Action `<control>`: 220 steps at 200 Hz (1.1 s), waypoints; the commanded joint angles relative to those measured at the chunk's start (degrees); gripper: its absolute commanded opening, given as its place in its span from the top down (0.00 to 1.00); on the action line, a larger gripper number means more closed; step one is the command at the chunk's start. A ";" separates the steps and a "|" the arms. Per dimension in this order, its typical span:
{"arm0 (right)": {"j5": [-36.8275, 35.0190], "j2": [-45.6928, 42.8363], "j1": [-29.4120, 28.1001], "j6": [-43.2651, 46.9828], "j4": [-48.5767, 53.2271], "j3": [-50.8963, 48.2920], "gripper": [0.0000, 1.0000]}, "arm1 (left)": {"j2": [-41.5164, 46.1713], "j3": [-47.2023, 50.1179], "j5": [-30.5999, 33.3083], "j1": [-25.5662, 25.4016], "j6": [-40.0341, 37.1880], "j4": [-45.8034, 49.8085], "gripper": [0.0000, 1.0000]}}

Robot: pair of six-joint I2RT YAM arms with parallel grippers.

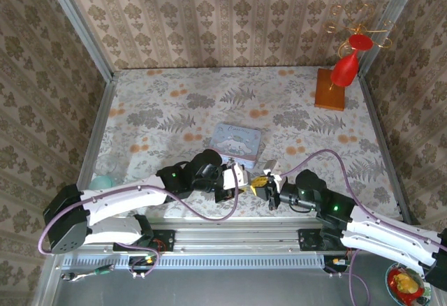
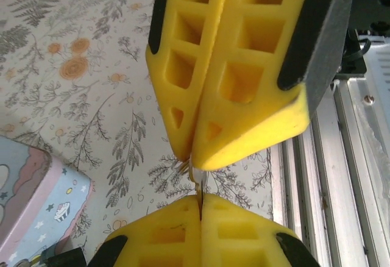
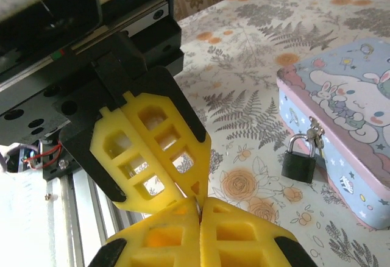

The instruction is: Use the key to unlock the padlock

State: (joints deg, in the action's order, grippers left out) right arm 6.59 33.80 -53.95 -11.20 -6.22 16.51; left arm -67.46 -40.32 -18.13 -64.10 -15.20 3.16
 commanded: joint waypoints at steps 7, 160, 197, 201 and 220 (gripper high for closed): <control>-4.75 -1.20 -0.27 -6.74 -6.50 -1.78 1.00 | 5.06 3.01 4.54 0.50 6.93 -6.11 0.82; -38.74 10.46 -4.15 -54.05 -39.42 -7.82 1.00 | -0.77 13.88 18.81 4.62 78.68 -52.83 0.56; -40.92 16.53 -6.35 -54.30 -47.86 -7.24 1.00 | -4.78 13.20 18.49 4.51 80.63 -55.72 0.56; -40.80 17.35 -6.49 -54.17 -48.98 -7.19 1.00 | -5.09 13.09 18.36 4.54 80.80 -55.96 0.56; -40.61 20.74 -7.50 -54.10 -51.62 -6.01 1.00 | -5.75 12.16 17.92 4.59 81.12 -55.46 0.56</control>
State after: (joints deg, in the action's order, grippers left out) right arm -30.15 51.48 -60.14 -63.59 -50.09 8.54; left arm -72.71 -25.41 -0.58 -59.29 63.68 -48.97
